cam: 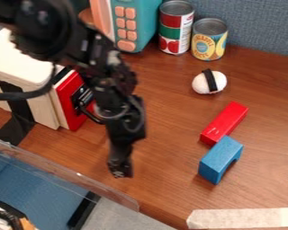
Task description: Close the drawer
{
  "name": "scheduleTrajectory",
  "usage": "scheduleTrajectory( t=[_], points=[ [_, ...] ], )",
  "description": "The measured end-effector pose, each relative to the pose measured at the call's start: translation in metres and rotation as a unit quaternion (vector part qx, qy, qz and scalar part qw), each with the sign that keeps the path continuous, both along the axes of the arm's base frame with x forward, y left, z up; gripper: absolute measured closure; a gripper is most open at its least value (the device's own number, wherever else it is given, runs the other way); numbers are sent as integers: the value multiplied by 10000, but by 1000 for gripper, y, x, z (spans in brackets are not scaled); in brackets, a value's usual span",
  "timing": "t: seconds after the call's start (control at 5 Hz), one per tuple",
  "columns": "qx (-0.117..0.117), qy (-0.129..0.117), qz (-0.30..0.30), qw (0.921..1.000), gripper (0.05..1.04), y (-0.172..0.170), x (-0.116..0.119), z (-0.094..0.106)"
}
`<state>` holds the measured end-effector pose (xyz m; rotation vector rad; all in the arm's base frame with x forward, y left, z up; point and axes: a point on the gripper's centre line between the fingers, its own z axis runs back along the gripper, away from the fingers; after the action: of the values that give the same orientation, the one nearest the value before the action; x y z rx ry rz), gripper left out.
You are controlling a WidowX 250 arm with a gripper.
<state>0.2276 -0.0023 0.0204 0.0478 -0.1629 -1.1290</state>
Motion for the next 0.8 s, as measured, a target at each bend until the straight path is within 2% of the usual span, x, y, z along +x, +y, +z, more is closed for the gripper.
scheduleTrajectory(
  t=[0.2,0.4,0.6,0.8],
  points=[
    [-96,-100,-279,9995,83,-9,9,-2],
    [-16,-223,-565,9982,83,-7,20,-6],
    [41,-286,-606,9977,83,2,29,-10],
    [167,-358,-569,9976,83,10,37,-5]
  ],
)
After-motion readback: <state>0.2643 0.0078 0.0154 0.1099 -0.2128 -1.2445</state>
